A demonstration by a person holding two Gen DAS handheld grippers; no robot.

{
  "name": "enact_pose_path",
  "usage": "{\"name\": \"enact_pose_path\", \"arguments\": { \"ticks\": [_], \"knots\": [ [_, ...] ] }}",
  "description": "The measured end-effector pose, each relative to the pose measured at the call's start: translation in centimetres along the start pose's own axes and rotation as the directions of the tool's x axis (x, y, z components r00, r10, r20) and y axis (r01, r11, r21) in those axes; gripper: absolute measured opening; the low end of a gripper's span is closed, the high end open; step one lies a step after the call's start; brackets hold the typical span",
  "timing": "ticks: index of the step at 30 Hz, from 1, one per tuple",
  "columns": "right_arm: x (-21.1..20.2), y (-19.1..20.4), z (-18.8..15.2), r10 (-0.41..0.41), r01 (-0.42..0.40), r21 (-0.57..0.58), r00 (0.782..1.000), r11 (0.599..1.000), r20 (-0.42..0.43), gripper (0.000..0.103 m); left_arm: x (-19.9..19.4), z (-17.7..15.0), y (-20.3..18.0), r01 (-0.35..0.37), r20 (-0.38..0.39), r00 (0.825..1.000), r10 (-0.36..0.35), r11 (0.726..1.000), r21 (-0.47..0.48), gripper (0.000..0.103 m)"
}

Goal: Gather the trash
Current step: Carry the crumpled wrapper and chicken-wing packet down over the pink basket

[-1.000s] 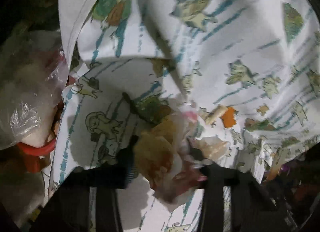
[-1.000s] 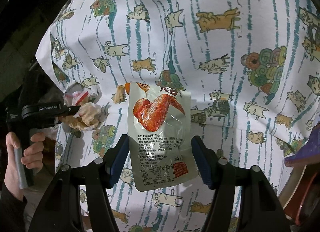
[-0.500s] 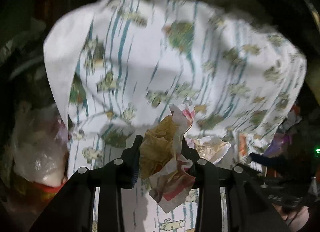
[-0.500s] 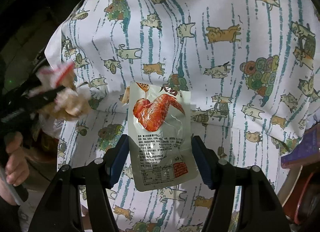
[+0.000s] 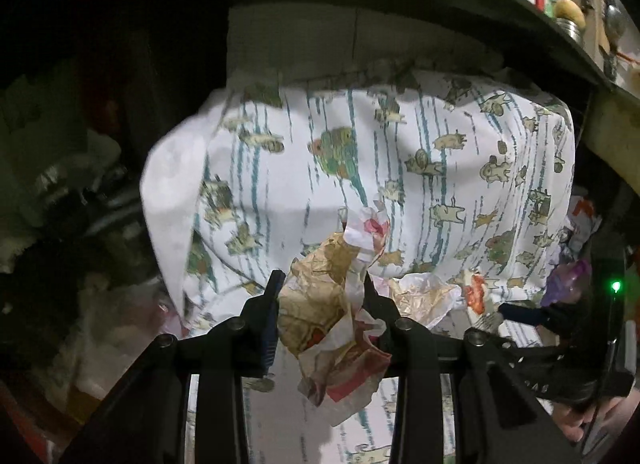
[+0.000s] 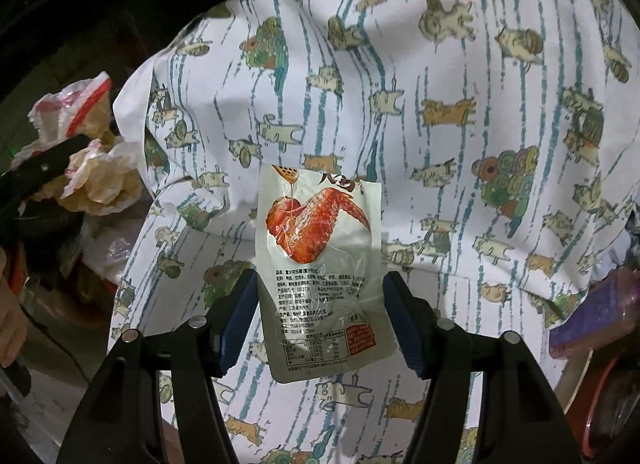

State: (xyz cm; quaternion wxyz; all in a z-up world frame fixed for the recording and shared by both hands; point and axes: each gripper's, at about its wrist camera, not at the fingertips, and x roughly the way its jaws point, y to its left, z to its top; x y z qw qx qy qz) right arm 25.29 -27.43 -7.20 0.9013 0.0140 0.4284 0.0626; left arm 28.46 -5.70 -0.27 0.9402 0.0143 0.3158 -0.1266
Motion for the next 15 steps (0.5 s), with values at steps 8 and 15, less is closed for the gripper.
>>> {"name": "enact_pose_path", "arguments": {
  "ticks": [8, 15],
  "knots": [
    [-4.8, 2.2, 0.9, -0.005, 0.009, -0.037, 0.995, 0.999, 0.103, 0.062, -6.7, 0.8, 0.0, -0.032, 0.079, 0.996, 0.037, 0.998, -0.055, 0.037],
    [-12.4, 5.4, -0.3, 0.072, -0.055, -0.092, 0.978, 0.994, 0.196, 0.062, -14.9, -0.2, -1.8, -0.005, 0.107, 0.994, 0.012, 0.998, -0.067, 0.037]
  ]
}}
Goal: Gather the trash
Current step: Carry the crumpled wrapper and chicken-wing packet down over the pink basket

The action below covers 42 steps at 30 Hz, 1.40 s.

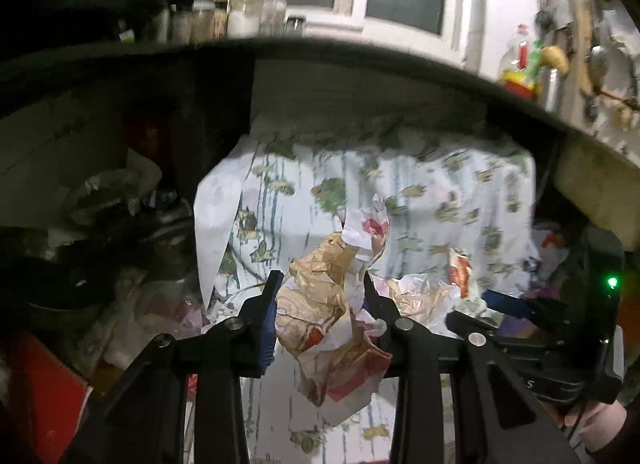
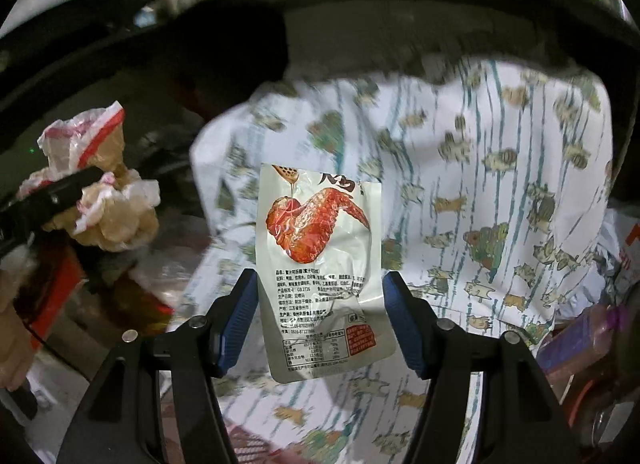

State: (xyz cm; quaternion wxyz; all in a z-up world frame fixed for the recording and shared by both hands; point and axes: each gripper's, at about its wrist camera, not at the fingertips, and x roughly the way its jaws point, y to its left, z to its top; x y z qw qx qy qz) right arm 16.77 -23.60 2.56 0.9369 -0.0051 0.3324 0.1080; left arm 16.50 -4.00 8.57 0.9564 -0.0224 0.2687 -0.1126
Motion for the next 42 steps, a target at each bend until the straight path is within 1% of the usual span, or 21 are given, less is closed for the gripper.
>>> {"name": "enact_pose_path", "arguments": {
  "ticks": [5, 6, 9, 12, 16, 19, 23, 26, 27, 29, 30, 32, 33, 35, 36, 39, 42],
  "knots": [
    [-5.3, 1.9, -0.6, 0.043, -0.042, -0.007, 0.997, 0.999, 0.064, 0.063, -5.9, -0.7, -1.2, -0.046, 0.085, 0.995, 0.042, 0.998, 0.043, 0.037],
    [-6.2, 2.2, -0.7, 0.075, -0.076, 0.022, 0.997, 0.997, 0.008, 0.063, -6.8, -0.9, -1.5, -0.053, 0.097, 0.994, 0.048, 0.997, 0.052, 0.037],
    [-9.1, 3.1, -1.3, 0.096, -0.097, 0.016, 0.995, 0.995, 0.03, 0.063, -9.3, -1.9, -2.2, -0.06, 0.123, 0.991, 0.051, 0.996, 0.068, 0.037],
    [-11.4, 3.9, -2.2, 0.099, -0.099, 0.008, 0.994, 0.995, 0.045, 0.063, -12.0, -3.2, -2.7, -0.061, 0.17, 0.984, 0.048, 0.996, 0.068, 0.037],
    [-13.4, 3.9, -3.6, 0.116, -0.118, 0.035, 0.992, 0.992, 0.053, 0.063, -14.0, -4.6, -3.4, -0.052, 0.162, 0.986, 0.041, 0.996, 0.066, 0.037],
    [-14.0, 3.7, -4.6, 0.123, -0.126, 0.06, 0.991, 0.99, 0.049, 0.063, -14.6, -5.8, -3.4, -0.057, 0.147, 0.988, 0.047, 0.997, 0.06, 0.037],
    [-13.3, 3.3, -6.5, 0.137, -0.137, 0.107, 0.991, 0.985, 0.006, 0.063, -13.7, -7.4, -3.2, -0.055, 0.093, 0.994, 0.051, 0.998, 0.039, 0.037],
    [-11.6, 2.8, -8.4, 0.174, -0.163, 0.157, 0.983, 0.974, -0.056, 0.063, -12.0, -9.2, -2.8, -0.038, 0.031, 0.999, 0.037, 0.999, 0.02, 0.037],
    [-10.9, 2.6, -8.9, 0.195, -0.178, 0.179, 0.978, 0.967, -0.08, 0.063, -11.5, -9.7, -2.7, -0.029, 0.012, 1.0, 0.029, 1.0, 0.011, 0.037],
    [-9.0, 1.8, -10.4, 0.262, -0.221, 0.26, 0.955, 0.94, -0.138, 0.063, -10.4, -10.9, -2.4, -0.023, -0.034, 0.999, 0.022, 1.0, -0.011, 0.037],
    [-8.0, 1.3, -11.2, 0.297, -0.236, 0.309, 0.94, 0.921, -0.166, 0.063, -9.7, -11.6, -2.2, -0.018, -0.057, 0.998, 0.017, 1.0, -0.024, 0.037],
    [-6.2, 0.6, -12.7, 0.334, -0.236, 0.378, 0.917, 0.895, -0.219, 0.063, -8.5, -12.5, -2.0, -0.019, -0.092, 0.996, 0.016, 0.999, -0.033, 0.037],
    [-5.5, 0.5, -13.3, 0.337, -0.231, 0.384, 0.912, 0.894, -0.235, 0.063, -8.0, -13.0, -1.9, -0.02, -0.106, 0.994, 0.017, 0.999, -0.035, 0.037],
    [-4.1, 0.5, -14.6, 0.317, -0.202, 0.37, 0.905, 0.907, -0.283, 0.063, -6.9, -13.7, -1.7, -0.022, -0.135, 0.991, 0.017, 0.999, -0.037, 0.037],
    [-3.5, 0.5, -15.2, 0.317, -0.196, 0.366, 0.898, 0.91, -0.306, 0.063, -6.3, -14.1, -1.6, -0.025, -0.154, 0.988, 0.019, 0.999, -0.038, 0.037],
    [-1.2, 0.3, -17.5, 0.357, -0.193, 0.406, 0.854, 0.893, -0.379, 0.063, -4.2, -15.2, -1.3, -0.029, -0.216, 0.976, 0.02, 0.999, -0.038, 0.037],
    [0.7, -0.1, -19.5, 0.375, -0.164, 0.449, 0.818, 0.878, -0.435, 0.063, -2.5, -16.3, -1.7, -0.008, -0.272, 0.962, 0.002, 1.0, -0.019, 0.037]
  ]
}}
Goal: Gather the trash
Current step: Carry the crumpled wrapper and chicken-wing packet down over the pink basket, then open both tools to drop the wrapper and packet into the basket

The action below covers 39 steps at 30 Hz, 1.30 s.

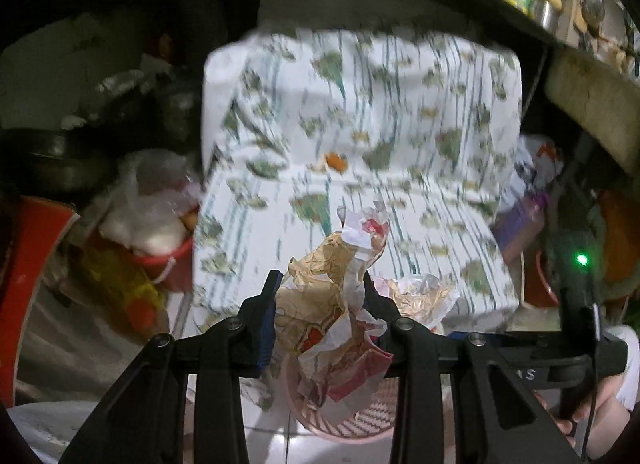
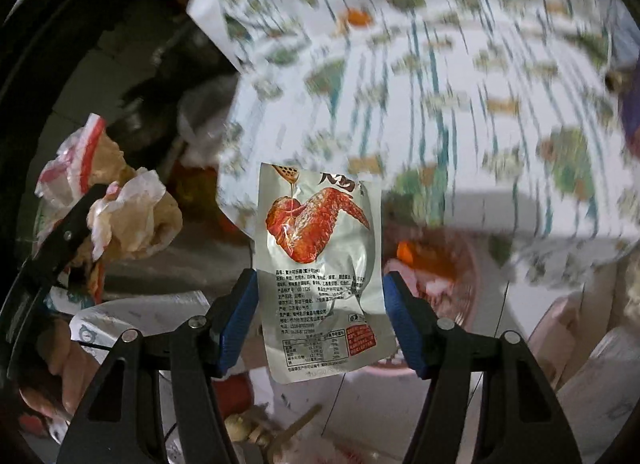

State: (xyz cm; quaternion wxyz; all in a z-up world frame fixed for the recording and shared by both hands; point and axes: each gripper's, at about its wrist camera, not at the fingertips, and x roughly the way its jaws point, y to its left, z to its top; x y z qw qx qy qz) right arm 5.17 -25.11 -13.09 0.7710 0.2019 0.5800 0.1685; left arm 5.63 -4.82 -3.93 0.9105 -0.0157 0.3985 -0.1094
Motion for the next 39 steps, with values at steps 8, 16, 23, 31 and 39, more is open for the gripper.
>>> {"name": "enact_pose_path", "arguments": {
  "ticks": [8, 16, 23, 31, 39],
  "knots": [
    [2.5, -2.8, 0.3, 0.016, -0.008, 0.109, 0.997, 0.994, -0.076, 0.064, 2.4, -0.7, -1.6, 0.009, -0.052, 0.999, -0.007, 0.999, 0.05, 0.037],
    [3.3, -3.2, 1.1, 0.048, -0.032, 0.152, 0.993, 0.988, -0.104, 0.068, 3.1, -0.8, -1.4, 0.033, -0.076, 0.997, -0.03, 0.999, 0.035, 0.044],
    [2.0, -3.7, 1.6, 0.029, -0.021, 0.203, 0.999, 0.979, -0.038, 0.081, 4.4, -1.3, -0.9, 0.041, -0.116, 0.992, -0.04, 0.999, 0.009, 0.069],
    [-0.7, -4.0, 2.7, -0.046, 0.03, 0.197, 0.996, 0.98, 0.075, 0.081, 2.7, 0.1, 1.0, -0.064, -0.018, 0.998, 0.064, 0.998, 0.002, 0.083],
    [-2.9, -1.1, 2.6, -0.133, 0.125, 0.051, 0.972, 0.991, 0.194, 0.081, 0.8, 1.0, 2.3, -0.081, 0.038, 0.996, 0.082, 0.996, -0.034, 0.084]
  ]
}}
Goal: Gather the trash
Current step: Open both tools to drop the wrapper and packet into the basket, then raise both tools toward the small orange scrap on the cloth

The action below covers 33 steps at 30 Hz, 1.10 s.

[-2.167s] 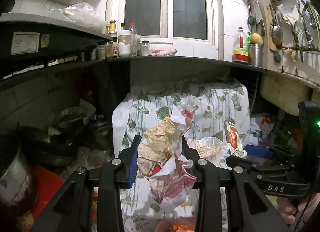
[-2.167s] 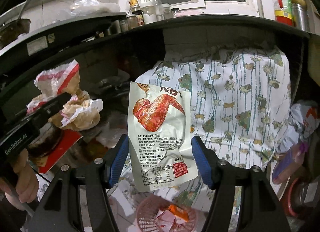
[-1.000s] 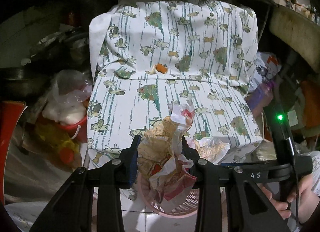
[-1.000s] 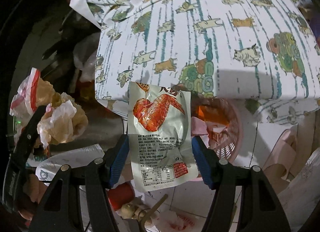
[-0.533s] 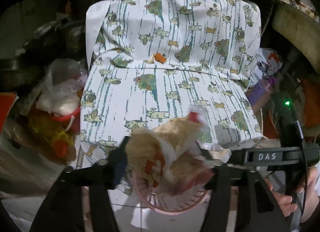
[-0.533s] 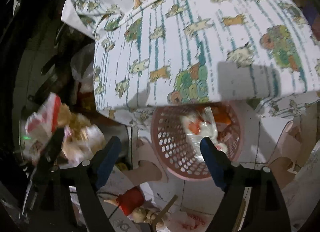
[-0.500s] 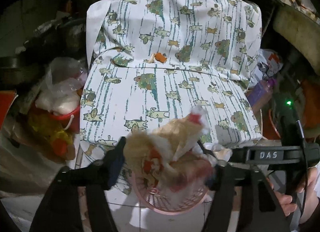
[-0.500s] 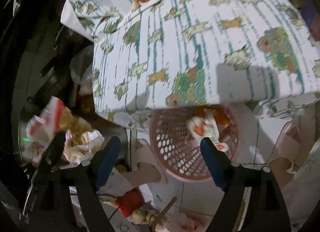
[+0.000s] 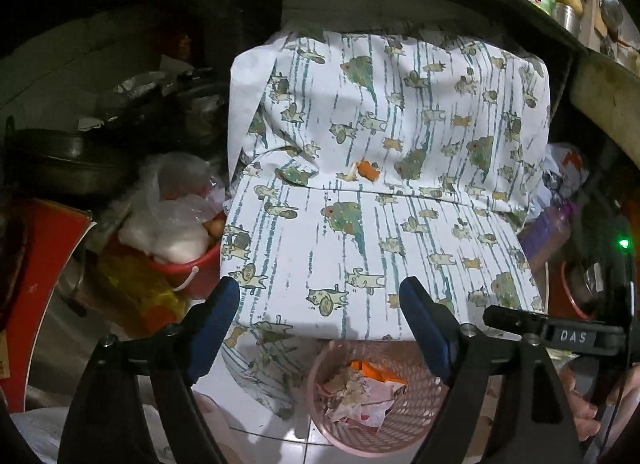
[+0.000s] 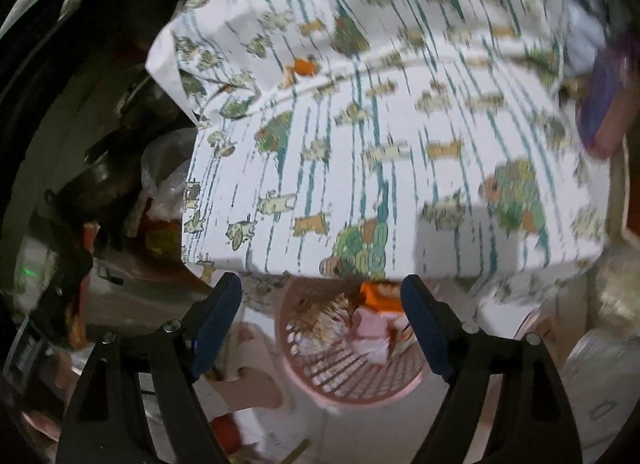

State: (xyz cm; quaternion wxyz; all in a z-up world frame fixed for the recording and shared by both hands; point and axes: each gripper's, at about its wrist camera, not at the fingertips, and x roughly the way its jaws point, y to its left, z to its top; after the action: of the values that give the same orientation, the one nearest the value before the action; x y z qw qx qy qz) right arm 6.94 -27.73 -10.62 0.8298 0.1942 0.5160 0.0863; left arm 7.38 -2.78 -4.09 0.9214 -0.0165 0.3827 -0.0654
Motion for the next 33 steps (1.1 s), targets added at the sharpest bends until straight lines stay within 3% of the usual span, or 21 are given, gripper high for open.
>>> {"name": "enact_pose_path", "arguments": {
  "ticks": [2, 6, 9, 16, 19, 25, 33],
  "knots": [
    [-0.7, 0.8, -0.1, -0.013, 0.014, -0.037, 0.999, 0.999, 0.032, 0.081, -0.3, 0.0, 0.0, -0.004, 0.007, 1.0, 0.003, 1.0, 0.003, 0.084],
    [-1.5, 1.2, -0.2, 0.037, -0.036, -0.03, 0.999, 0.999, 0.031, 0.081, -0.9, 0.2, -0.3, -0.021, 0.035, 0.999, 0.021, 1.0, 0.017, 0.084],
    [-2.0, 1.9, -0.4, -0.029, 0.036, -0.074, 0.996, 0.997, 0.089, 0.081, -1.2, 0.2, -0.4, -0.029, 0.048, 0.998, 0.028, 0.999, 0.02, 0.084],
    [-4.0, 3.9, -0.5, -0.121, 0.173, -0.192, 0.959, 0.966, 0.256, 0.081, -2.1, 0.3, -0.7, -0.056, 0.098, 0.994, 0.051, 0.997, 0.044, 0.084],
    [-5.4, 4.5, -0.8, -0.091, 0.165, -0.211, 0.942, 0.963, 0.322, 0.081, -2.7, 0.4, -0.7, -0.093, 0.137, 0.987, 0.086, 0.995, 0.044, 0.084],
    [-6.3, 5.1, -0.6, -0.116, 0.211, -0.217, 0.918, 0.953, 0.38, 0.081, -3.7, 0.6, -0.2, -0.097, 0.192, 0.977, 0.092, 0.995, 0.018, 0.084],
    [-7.4, 5.8, 1.0, -0.148, 0.27, -0.256, 0.899, 0.928, 0.412, 0.083, -4.2, 2.6, -0.6, -0.079, 0.197, 0.978, 0.069, 0.996, 0.048, 0.089]
  ]
}}
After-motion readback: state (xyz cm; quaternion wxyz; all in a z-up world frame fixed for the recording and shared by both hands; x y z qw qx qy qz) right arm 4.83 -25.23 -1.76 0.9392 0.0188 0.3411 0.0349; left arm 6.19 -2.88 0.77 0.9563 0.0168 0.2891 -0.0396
